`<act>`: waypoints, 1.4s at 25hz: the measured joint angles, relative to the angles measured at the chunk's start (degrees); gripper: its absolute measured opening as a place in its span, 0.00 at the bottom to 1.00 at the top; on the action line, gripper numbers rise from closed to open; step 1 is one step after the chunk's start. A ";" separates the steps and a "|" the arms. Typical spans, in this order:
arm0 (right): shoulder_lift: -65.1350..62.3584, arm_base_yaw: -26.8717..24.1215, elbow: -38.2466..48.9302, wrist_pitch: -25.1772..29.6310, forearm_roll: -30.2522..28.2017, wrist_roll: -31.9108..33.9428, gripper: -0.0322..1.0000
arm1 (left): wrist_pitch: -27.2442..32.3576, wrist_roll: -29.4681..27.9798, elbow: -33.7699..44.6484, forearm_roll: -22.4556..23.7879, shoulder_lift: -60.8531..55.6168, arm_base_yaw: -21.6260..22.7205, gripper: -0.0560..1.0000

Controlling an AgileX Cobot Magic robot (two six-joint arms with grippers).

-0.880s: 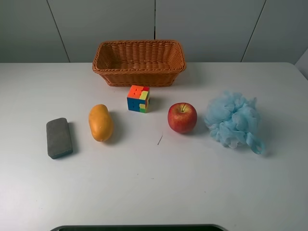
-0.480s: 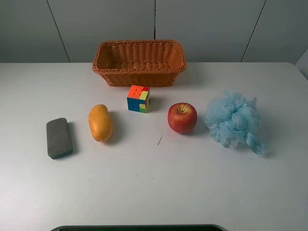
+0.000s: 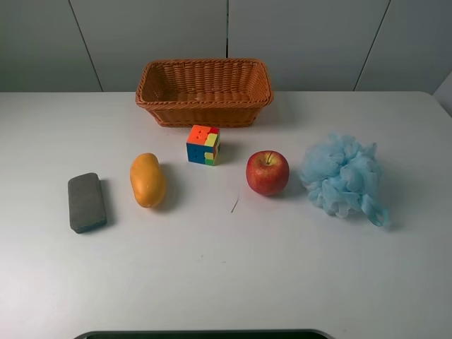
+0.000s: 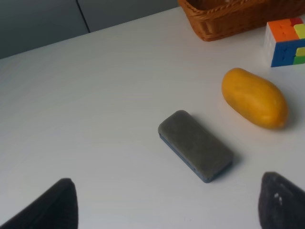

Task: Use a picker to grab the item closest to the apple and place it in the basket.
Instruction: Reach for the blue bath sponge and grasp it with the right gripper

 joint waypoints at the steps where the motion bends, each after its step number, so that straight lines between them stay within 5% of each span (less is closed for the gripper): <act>1: 3.25 0.00 -1.54 -0.14 0.00 -0.34 0.71 | 0.00 -0.12 0.00 0.00 0.00 0.00 0.74; 22: 63.15 2.70 -22.79 -6.89 3.42 -5.25 0.71 | 0.00 -0.42 0.00 0.00 0.00 0.00 0.74; 35: 86.52 2.70 -24.54 -10.48 4.61 -7.16 0.71 | 0.00 -0.42 0.00 0.00 0.00 0.00 0.74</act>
